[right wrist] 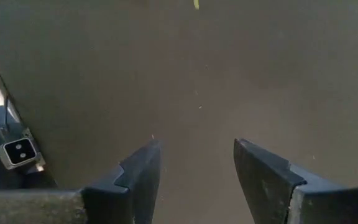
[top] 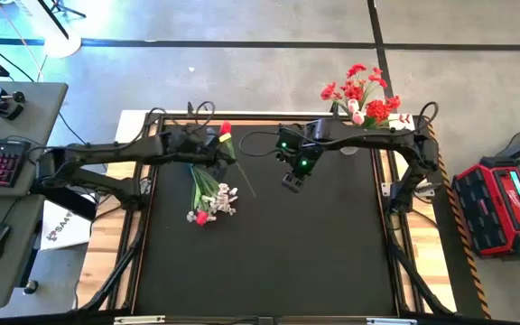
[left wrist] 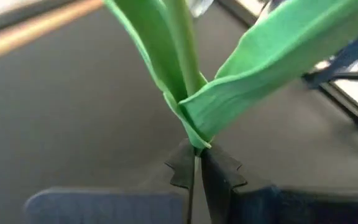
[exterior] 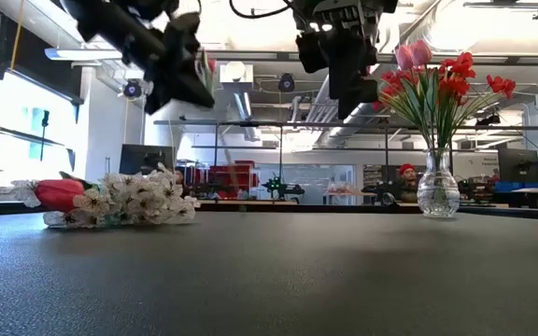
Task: Sort flowers into vase by color
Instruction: Put the red tulip flower into the blue vase, then adjust the blue vase
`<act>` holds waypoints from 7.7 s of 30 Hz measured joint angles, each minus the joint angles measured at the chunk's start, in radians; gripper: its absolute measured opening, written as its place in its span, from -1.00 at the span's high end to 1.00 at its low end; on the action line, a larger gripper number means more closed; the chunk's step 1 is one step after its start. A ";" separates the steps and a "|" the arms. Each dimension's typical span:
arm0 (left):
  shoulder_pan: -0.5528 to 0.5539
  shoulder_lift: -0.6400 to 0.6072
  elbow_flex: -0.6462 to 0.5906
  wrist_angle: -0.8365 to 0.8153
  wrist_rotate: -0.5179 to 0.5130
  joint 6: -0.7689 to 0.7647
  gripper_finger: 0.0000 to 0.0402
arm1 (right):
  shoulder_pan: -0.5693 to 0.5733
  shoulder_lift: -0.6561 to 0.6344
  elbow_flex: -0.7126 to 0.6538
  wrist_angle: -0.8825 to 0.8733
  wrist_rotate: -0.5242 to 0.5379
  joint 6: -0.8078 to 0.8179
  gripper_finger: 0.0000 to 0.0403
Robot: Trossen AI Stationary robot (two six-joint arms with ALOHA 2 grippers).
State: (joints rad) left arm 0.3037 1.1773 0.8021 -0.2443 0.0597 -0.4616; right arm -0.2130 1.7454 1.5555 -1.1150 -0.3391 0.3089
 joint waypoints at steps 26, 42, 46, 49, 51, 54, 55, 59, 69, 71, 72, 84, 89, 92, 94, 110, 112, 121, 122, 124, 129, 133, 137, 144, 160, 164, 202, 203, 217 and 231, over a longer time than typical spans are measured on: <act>0.100 0.162 0.299 -0.868 -0.079 0.892 -0.10 | 0.168 0.001 0.000 0.081 0.232 0.023 0.06; 0.197 0.247 0.203 -0.818 -0.221 1.444 -0.10 | 0.260 0.011 0.001 0.301 0.596 0.509 0.06; 0.194 0.271 0.161 -0.839 -0.293 1.504 -0.10 | 0.315 0.024 0.001 0.306 0.683 0.545 0.06; 0.223 0.277 0.128 -0.825 -0.347 1.567 -0.10 | 0.349 0.035 0.001 0.297 0.710 0.556 0.06; 0.238 0.286 0.117 -0.780 -0.360 1.575 -0.10 | 0.370 0.041 0.001 0.283 0.743 0.560 0.06; 0.257 0.309 0.109 -0.759 -0.369 1.593 -0.10 | 0.395 0.048 0.001 0.266 0.788 0.597 0.06; 0.259 0.315 0.108 -0.746 -0.382 1.604 -0.10 | 0.402 0.051 0.001 0.268 0.802 0.606 0.06; 0.261 0.336 0.110 -0.702 -0.409 1.707 -0.10 | 0.425 0.063 0.001 0.270 0.833 0.627 0.06; 0.264 0.429 0.116 -0.678 -0.401 1.776 -0.10 | 0.450 0.121 0.001 0.274 0.841 0.703 0.06; 0.264 0.446 0.117 -0.681 -0.392 1.755 -0.10 | 0.453 0.131 0.001 0.276 0.842 0.726 0.06; 0.264 0.452 0.118 -0.682 -0.390 1.754 -0.10 | 0.455 0.135 0.001 0.277 0.844 0.737 0.06; 0.237 0.466 0.114 -0.674 -0.388 1.556 -0.10 | 0.463 0.143 0.001 0.312 0.834 0.761 0.06; 0.239 0.466 0.112 -0.668 -0.357 1.374 -0.12 | 0.462 0.143 0.001 0.312 0.809 0.750 0.06; 0.239 0.466 0.112 -0.662 -0.341 1.279 -0.14 | 0.462 0.143 0.001 0.312 0.806 0.757 0.06; 0.234 0.466 0.111 -0.655 -0.336 1.222 -0.14 | 0.457 0.143 0.001 0.314 0.808 0.764 0.06; 0.231 0.477 0.240 -0.733 -0.077 1.004 -0.15 | 0.414 0.143 0.001 0.355 0.854 0.722 0.06; 0.231 0.478 0.220 -0.719 -0.039 1.012 -0.16 | 0.414 0.143 0.001 0.355 0.852 0.722 0.06; 0.226 0.470 0.144 -0.641 0.021 0.986 -0.25 | 0.413 0.142 0.001 0.355 0.807 0.729 0.06; 0.226 0.470 0.139 -0.634 0.024 0.979 -0.25 | 0.410 0.142 0.001 0.355 0.794 0.728 0.06; 0.226 0.470 0.132 -0.624 0.025 0.951 -0.24 | 0.404 0.142 0.001 0.355 0.769 0.730 0.06; 0.226 0.470 0.132 -0.619 0.031 0.917 -0.15 | 0.403 0.142 0.001 0.354 0.761 0.742 0.06; 0.226 0.470 0.131 -0.620 0.039 0.912 -0.08 | 0.404 0.142 0.001 0.354 0.777 0.768 0.06; 0.227 0.472 0.140 -0.636 0.055 0.908 -0.06 | 0.407 0.142 0.001 0.353 0.819 0.811 0.06; 0.223 0.480 0.188 -0.683 0.117 0.860 -0.05 | 0.432 0.133 0.001 0.356 0.967 0.926 0.06; 0.198 0.403 0.236 -0.711 0.258 0.829 -0.05 | 0.532 0.021 0.001 0.212 1.219 1.229 0.06; 0.198 0.353 0.237 -0.694 0.270 0.829 -0.04 | 0.558 0.013 0.001 0.168 1.218 1.298 0.06; 0.137 0.202 -0.208 0.908 0.668 0.385 -0.04 | 0.584 -0.166 0.001 0.457 1.189 0.651 0.06; 0.128 0.202 -0.217 0.934 0.668 0.385 -0.04 | 0.578 -0.155 0.001 0.452 1.198 0.628 0.06; 0.092 0.203 -0.332 1.246 0.604 0.297 -0.04 | 0.430 -0.036 0.001 0.696 0.993 0.189 -0.38; 0.143 0.170 -0.642 1.455 0.186 0.361 -0.04 | 0.231 0.081 -0.001 0.969 0.675 0.138 -0.25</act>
State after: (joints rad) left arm 0.4471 1.3475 0.1598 1.2111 0.2458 -0.1004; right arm 0.0180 1.8266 1.5547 -0.1460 0.3355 0.4472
